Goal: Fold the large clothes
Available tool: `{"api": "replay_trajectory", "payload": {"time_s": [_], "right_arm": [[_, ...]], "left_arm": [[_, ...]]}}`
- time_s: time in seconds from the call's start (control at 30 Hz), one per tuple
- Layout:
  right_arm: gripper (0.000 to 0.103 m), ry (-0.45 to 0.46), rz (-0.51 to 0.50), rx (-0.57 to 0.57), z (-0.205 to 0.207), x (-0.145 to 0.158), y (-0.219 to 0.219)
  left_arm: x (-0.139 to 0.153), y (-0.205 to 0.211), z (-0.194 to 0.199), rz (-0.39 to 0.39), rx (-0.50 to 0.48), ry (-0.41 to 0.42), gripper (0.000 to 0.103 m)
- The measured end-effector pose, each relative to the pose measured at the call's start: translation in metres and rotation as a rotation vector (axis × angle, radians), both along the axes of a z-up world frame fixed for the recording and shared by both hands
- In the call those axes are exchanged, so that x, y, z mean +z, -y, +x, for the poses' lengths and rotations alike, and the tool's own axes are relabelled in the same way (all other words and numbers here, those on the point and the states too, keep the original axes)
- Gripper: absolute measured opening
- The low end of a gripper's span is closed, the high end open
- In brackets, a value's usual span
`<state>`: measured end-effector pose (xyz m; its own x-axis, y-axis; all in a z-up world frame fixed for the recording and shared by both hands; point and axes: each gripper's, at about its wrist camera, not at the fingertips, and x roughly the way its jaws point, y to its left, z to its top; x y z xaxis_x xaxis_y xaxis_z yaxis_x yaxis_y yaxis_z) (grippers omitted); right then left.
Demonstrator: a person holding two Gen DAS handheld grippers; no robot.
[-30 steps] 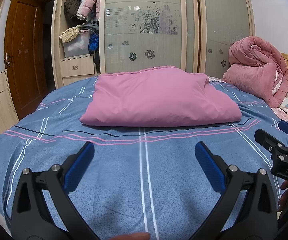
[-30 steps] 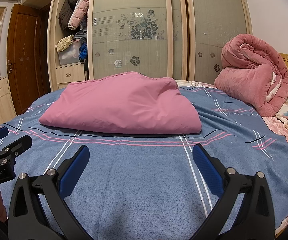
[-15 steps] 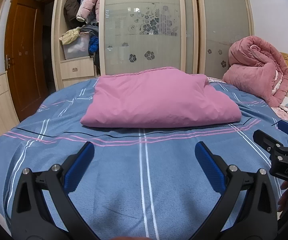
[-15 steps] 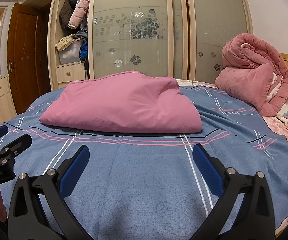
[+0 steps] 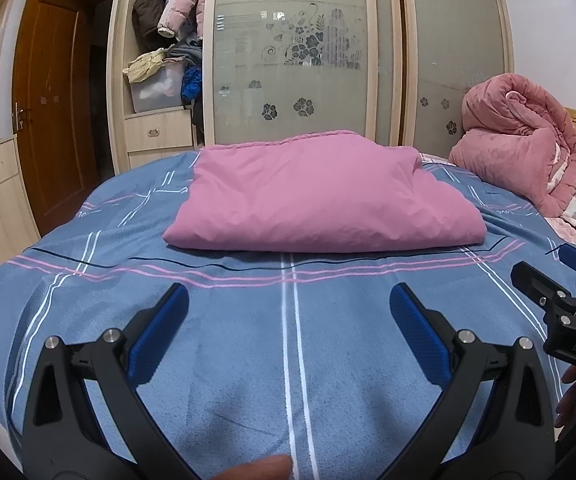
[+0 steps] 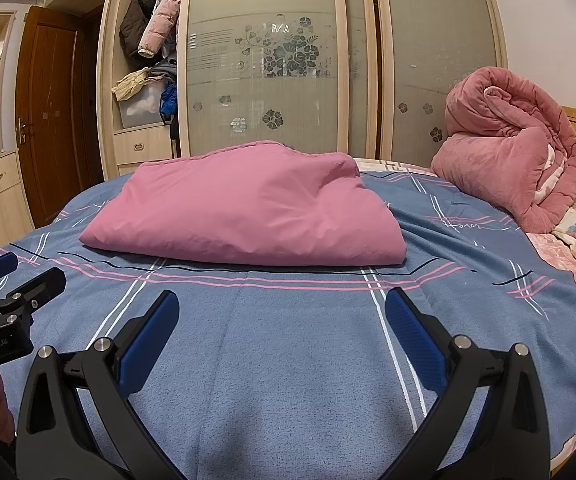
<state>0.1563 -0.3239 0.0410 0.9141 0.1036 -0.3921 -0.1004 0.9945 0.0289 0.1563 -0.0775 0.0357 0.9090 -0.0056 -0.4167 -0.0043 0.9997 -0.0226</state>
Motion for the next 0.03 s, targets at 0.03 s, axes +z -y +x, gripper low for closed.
{"api": "replay_trajectory", "payload": {"time_s": [0.03], "right_arm": [[0.102, 0.0, 0.001, 0.0, 0.0, 0.0002, -0.0003]], "left_arm": [[-0.0002, -0.0001, 0.0003, -0.001, -0.001, -0.001, 0.101]]}}
